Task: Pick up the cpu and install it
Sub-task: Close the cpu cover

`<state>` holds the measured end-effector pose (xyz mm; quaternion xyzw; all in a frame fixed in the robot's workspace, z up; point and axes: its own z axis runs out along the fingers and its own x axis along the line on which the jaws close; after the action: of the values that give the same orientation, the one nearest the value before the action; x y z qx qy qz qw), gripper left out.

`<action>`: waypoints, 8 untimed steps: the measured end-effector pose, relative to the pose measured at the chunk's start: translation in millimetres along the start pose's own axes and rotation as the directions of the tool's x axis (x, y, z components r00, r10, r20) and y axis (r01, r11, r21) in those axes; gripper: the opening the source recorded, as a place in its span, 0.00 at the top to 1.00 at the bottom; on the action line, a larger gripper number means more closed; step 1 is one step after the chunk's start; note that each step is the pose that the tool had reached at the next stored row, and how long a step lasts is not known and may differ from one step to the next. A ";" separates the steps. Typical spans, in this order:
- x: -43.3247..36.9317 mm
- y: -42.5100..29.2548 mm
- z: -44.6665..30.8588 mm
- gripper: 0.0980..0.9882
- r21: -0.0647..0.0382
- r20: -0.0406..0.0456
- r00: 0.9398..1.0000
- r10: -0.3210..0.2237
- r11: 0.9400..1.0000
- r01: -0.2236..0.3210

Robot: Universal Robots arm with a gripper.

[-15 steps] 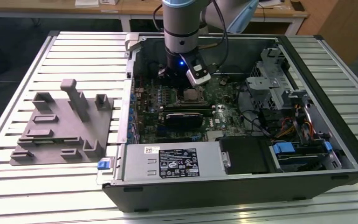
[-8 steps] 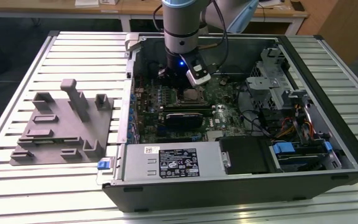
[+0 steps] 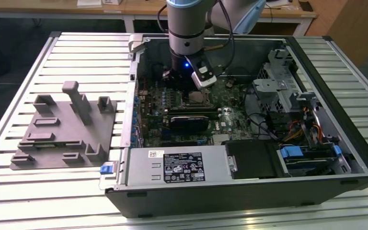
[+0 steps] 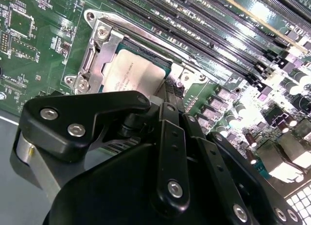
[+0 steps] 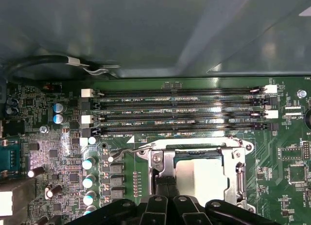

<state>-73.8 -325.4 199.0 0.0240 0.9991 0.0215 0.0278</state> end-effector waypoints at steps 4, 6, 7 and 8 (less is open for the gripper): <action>-0.1 0.1 -3.3 0.99 0.001 0.000 1.000 0.000 1.000 0.000; -0.2 0.2 -5.9 0.99 0.001 0.000 1.000 0.000 1.000 0.000; -0.3 0.2 -7.5 0.99 0.001 0.000 1.000 0.000 1.000 0.000; -0.4 0.3 -9.3 0.99 0.001 0.000 1.000 0.000 1.000 0.000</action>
<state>-73.9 -325.5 208.3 0.0240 0.9991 0.0212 0.0276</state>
